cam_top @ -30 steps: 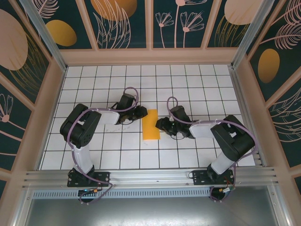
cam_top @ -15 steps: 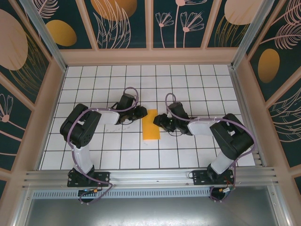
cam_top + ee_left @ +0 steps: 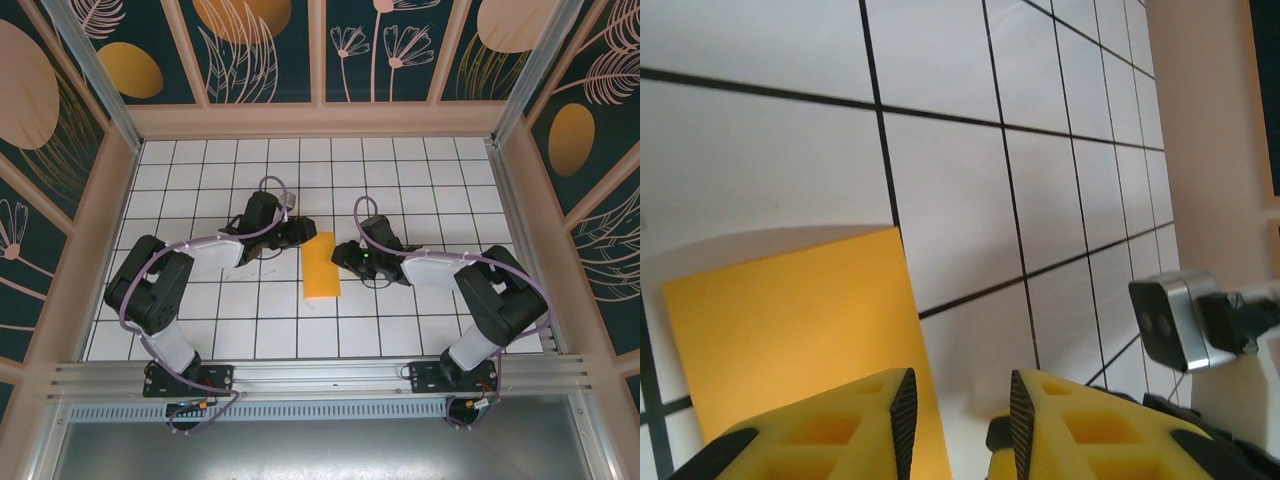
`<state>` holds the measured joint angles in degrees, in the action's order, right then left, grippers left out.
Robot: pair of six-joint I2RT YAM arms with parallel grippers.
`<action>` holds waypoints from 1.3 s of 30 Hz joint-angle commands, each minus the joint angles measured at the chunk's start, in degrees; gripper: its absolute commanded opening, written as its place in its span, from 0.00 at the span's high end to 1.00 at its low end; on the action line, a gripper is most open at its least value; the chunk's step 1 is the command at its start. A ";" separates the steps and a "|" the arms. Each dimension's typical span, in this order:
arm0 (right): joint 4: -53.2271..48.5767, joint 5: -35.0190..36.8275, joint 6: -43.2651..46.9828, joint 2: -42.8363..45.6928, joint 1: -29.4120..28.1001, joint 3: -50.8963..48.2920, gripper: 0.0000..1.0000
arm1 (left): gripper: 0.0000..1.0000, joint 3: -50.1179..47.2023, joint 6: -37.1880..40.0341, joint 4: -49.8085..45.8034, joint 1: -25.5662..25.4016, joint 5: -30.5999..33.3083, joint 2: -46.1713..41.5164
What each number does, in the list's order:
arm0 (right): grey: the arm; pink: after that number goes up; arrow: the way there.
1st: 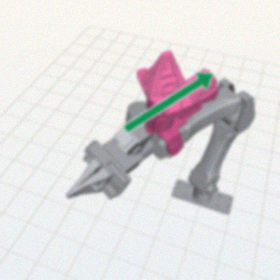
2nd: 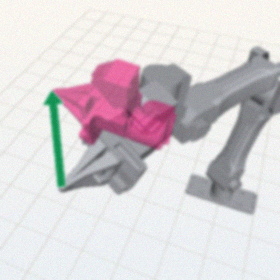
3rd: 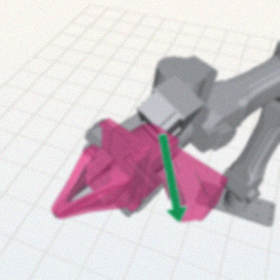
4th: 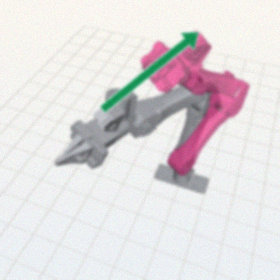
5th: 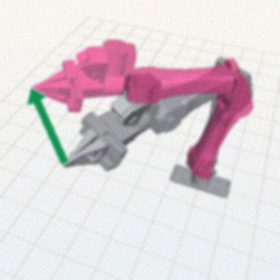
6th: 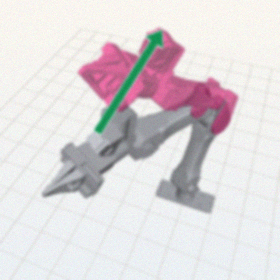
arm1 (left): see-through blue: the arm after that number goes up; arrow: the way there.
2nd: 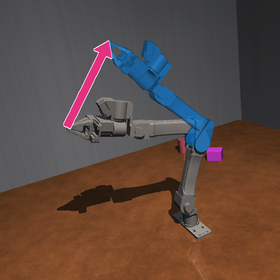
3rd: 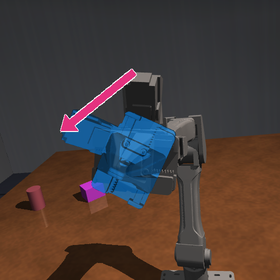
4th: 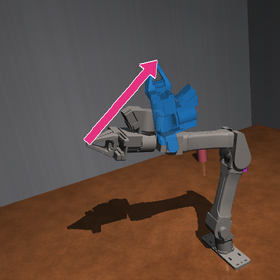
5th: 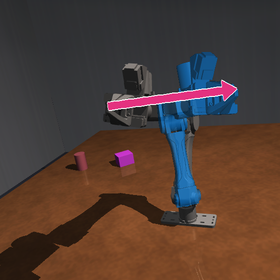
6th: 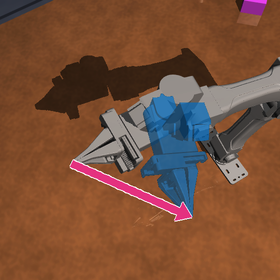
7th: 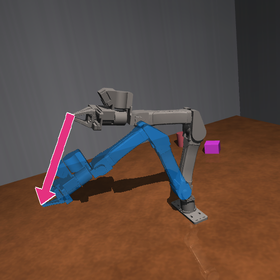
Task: Fold a paper plane with a square sheet of paper (pick it up from the middle)
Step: Third fold the triangle at the center of the table.
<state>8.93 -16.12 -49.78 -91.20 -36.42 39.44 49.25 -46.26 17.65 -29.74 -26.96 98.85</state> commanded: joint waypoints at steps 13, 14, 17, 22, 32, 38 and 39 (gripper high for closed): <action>0.04 -2.95 1.88 -2.75 0.04 3.09 0.54 | 0.73 -3.31 2.99 -4.18 -1.20 4.16 5.84; 0.15 -3.04 1.74 -3.06 0.08 3.23 0.54 | 0.73 -3.38 3.32 -4.67 -1.16 4.50 6.21; -0.18 -3.00 1.69 -3.96 -0.03 3.61 0.53 | 0.73 -4.12 3.46 -3.85 -1.18 3.87 6.77; -0.69 -3.29 1.53 -5.71 -0.14 4.54 0.53 | 0.73 -4.43 3.52 -3.71 -1.20 3.85 7.50; 5.05 -8.89 0.31 -6.43 -0.31 4.22 0.57 | 0.72 -4.31 3.64 -2.65 -1.15 2.72 6.82; 6.17 -9.38 0.14 -7.19 0.57 4.84 0.57 | 0.71 -4.09 4.06 -2.24 -1.20 2.00 5.83; 7.65 -9.92 -0.24 -7.29 0.73 4.52 0.57 | 0.70 -3.84 4.38 -2.47 -1.18 1.94 5.66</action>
<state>12.62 -24.12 -49.60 -97.49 -36.34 42.87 46.02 -43.68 16.05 -30.76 -25.12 104.51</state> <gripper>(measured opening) 0.428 0.293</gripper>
